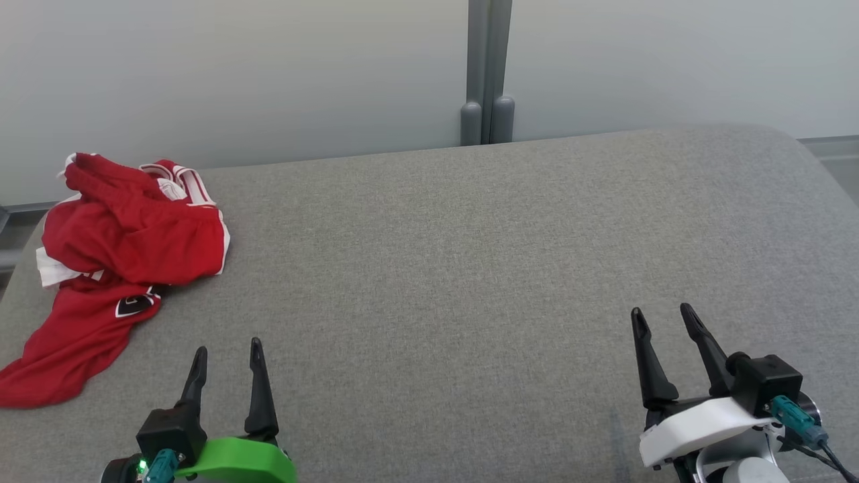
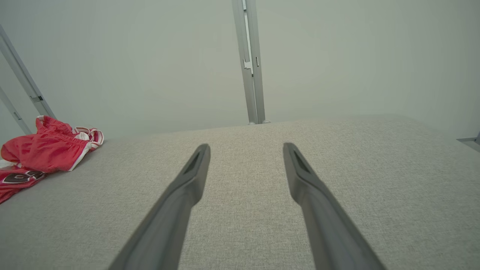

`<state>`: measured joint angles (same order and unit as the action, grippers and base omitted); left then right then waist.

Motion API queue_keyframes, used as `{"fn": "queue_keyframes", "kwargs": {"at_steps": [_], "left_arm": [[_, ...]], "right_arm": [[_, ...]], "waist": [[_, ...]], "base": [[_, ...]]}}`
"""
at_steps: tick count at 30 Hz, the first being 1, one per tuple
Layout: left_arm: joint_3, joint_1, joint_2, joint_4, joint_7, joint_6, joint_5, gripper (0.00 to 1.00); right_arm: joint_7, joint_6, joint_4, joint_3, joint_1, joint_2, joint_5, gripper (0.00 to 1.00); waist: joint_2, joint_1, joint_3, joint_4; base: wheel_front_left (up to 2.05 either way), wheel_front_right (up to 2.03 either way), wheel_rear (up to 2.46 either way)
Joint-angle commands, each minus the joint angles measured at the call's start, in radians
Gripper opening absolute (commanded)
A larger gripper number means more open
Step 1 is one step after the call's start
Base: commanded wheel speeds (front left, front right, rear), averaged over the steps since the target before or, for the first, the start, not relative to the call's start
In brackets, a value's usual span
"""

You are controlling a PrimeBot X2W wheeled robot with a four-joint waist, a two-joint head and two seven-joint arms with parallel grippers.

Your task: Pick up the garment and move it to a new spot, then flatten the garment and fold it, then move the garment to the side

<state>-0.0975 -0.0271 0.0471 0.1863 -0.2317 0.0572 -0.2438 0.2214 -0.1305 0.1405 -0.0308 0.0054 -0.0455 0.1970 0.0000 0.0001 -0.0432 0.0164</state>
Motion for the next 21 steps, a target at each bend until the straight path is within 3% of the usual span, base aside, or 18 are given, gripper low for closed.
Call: {"fn": "queue_keyframes", "kwargs": {"at_steps": [1, 21], "left_arm": [[0.002, -0.003, 0.006, 0.001, -0.008, -0.005, 0.02, 1.0], [-0.007, -0.019, 0.006, 0.036, -0.034, 0.009, 0.083, 1.0]], "right_arm": [[0.01, 0.0, 0.001, -0.004, -0.01, -0.006, -0.025, 1.0], [0.046, 0.0, 0.002, -0.008, 0.016, -0.007, -0.148, 1.0]], "waist": [[0.0, 0.0, -0.001, 0.0], [0.0, -0.0001, -0.019, 0.004]], "base": [[0.0, 0.0, 0.0], [0.0, 0.0, 0.0]]}}
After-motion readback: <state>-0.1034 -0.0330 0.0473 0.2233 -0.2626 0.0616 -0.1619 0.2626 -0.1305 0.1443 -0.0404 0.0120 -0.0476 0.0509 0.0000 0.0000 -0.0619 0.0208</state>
